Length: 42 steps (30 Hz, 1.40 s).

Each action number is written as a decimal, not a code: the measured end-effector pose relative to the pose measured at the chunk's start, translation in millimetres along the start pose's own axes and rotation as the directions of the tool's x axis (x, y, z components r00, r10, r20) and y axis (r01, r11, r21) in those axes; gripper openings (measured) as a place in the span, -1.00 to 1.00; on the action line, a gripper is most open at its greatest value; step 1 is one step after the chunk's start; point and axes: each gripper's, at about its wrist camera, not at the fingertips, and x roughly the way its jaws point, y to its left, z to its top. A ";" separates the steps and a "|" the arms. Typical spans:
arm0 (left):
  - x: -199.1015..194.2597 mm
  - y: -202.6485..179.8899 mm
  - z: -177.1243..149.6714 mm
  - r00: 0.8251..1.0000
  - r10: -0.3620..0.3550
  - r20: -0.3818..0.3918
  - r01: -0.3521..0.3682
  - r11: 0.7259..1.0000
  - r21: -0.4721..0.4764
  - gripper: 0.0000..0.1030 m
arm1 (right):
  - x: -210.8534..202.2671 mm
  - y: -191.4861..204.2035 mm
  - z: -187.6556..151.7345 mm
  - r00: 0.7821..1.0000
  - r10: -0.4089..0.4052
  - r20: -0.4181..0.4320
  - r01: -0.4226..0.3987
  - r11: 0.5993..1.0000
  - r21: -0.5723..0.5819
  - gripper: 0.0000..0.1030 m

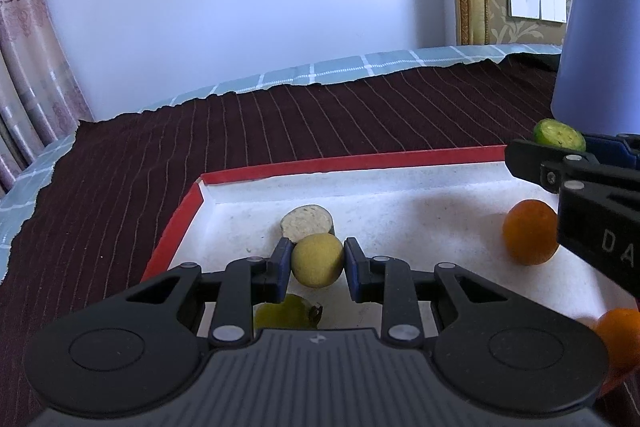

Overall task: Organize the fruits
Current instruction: 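Carry the yellow longan and lime over the tray with both grippers, then open the left gripper to drop the longan while the right sets the lime atop an orange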

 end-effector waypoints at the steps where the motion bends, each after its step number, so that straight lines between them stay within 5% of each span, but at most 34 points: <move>1: 0.7 0.0 0.2 1.000 -0.001 0.000 0.001 1.000 0.000 -0.47 | 0.5 0.2 -0.1 1.000 -0.001 0.001 0.001 1.000 -0.001 -0.41; 30: 18.8 2.7 1.3 1.000 0.011 -0.028 -0.011 1.000 -0.008 -0.44 | 11.0 -2.2 -8.1 1.000 0.004 -0.027 -0.004 1.000 0.011 -0.33; 32: 19.1 3.2 0.3 0.999 0.020 -0.027 -0.020 1.000 -0.009 -0.32 | 9.3 -1.6 -8.4 1.000 -0.003 -0.016 0.003 1.000 0.007 -0.10; 36: 17.5 2.6 -2.2 0.999 0.039 -0.010 -0.039 0.999 -0.004 0.23 | 6.8 0.1 -10.3 1.000 -0.006 -0.009 0.006 1.000 -0.003 0.01; 42: 14.1 1.3 -3.9 0.999 0.045 0.008 -0.045 0.999 0.006 0.25 | 2.4 3.0 -13.8 1.000 -0.029 0.004 0.029 0.999 -0.026 0.23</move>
